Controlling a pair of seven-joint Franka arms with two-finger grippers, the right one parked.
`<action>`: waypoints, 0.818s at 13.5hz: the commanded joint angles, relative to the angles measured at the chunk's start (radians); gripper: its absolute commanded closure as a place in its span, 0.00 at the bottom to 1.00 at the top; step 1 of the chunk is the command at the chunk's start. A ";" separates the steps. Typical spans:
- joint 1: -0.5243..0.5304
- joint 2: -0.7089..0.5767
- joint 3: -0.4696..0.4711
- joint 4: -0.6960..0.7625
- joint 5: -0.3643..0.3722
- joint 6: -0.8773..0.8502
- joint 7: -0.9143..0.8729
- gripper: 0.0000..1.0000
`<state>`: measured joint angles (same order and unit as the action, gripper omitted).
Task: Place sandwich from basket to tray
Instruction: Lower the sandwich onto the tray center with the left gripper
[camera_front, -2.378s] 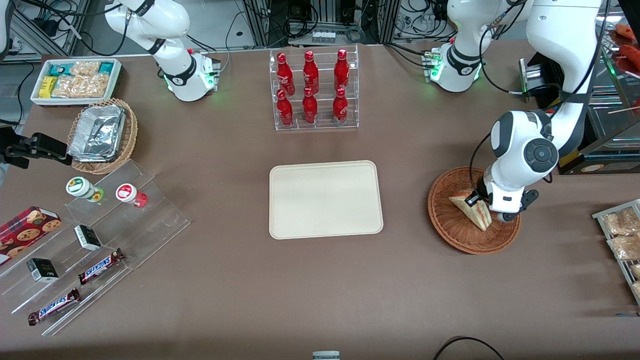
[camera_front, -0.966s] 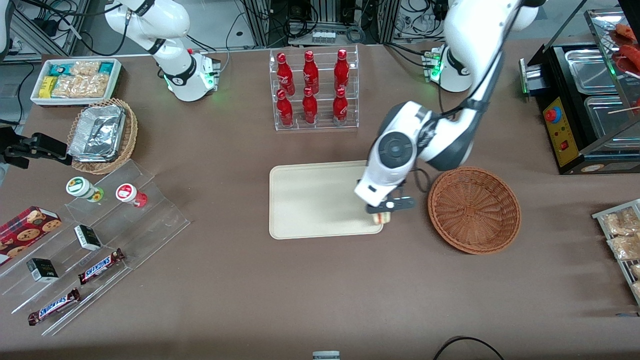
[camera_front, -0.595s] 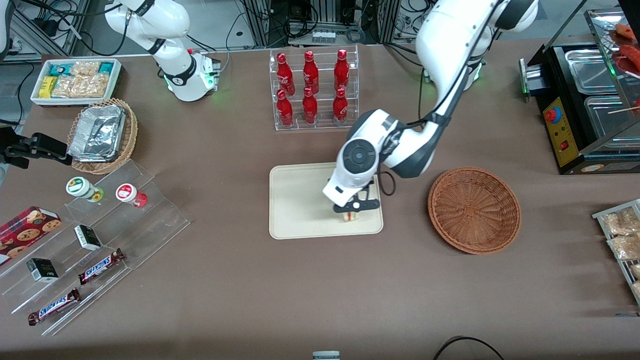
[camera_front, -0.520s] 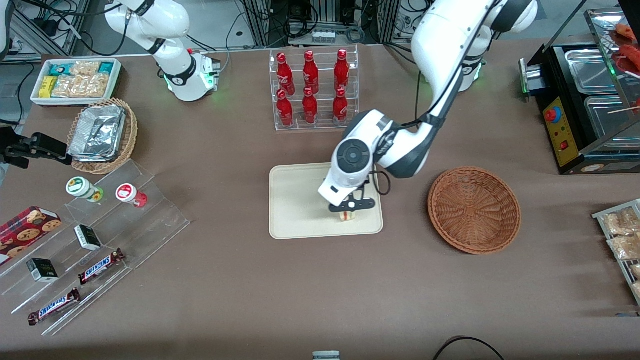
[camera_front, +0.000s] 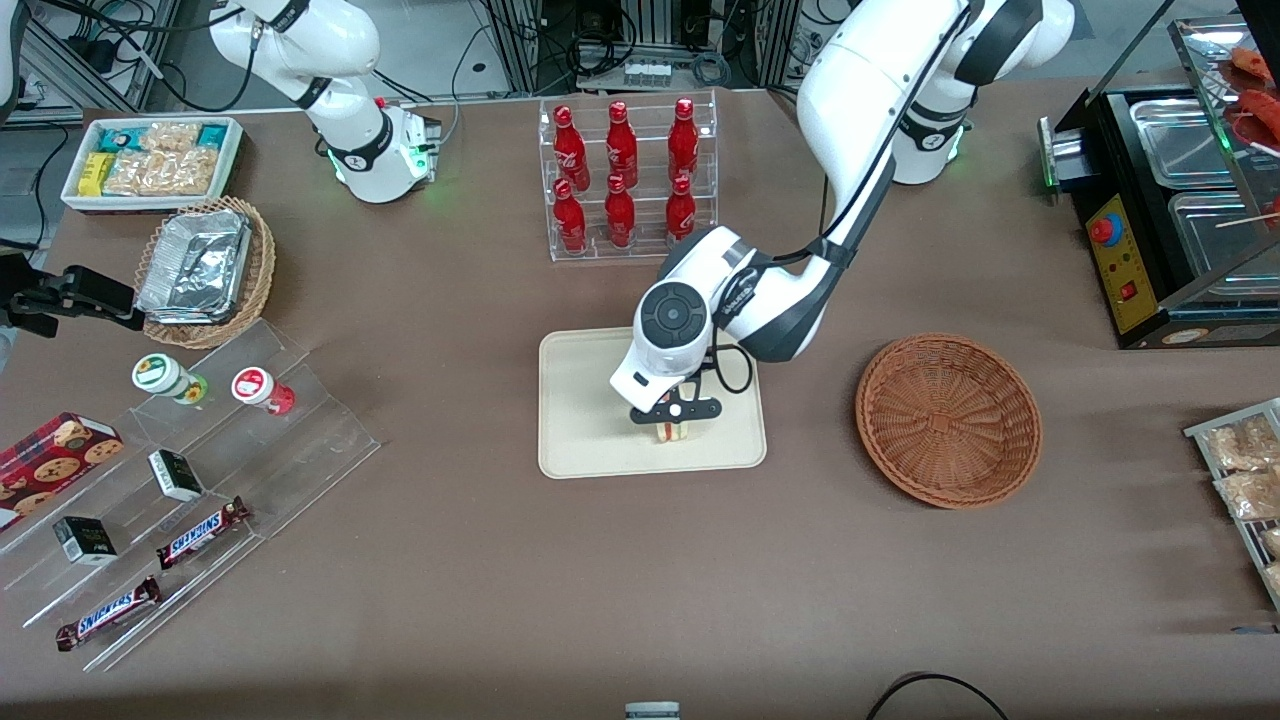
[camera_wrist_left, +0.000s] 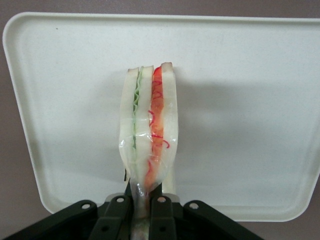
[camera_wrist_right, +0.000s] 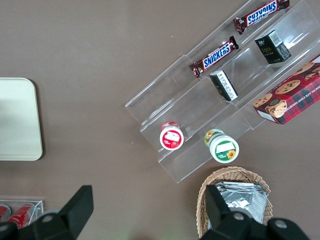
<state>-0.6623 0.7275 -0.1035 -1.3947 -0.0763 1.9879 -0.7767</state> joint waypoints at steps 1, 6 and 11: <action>-0.017 0.027 0.015 0.042 -0.016 0.002 -0.009 1.00; -0.023 0.027 0.013 0.034 -0.016 0.037 -0.009 1.00; -0.026 0.039 0.011 0.031 -0.014 0.074 -0.013 1.00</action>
<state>-0.6728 0.7521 -0.1035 -1.3838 -0.0769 2.0546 -0.7767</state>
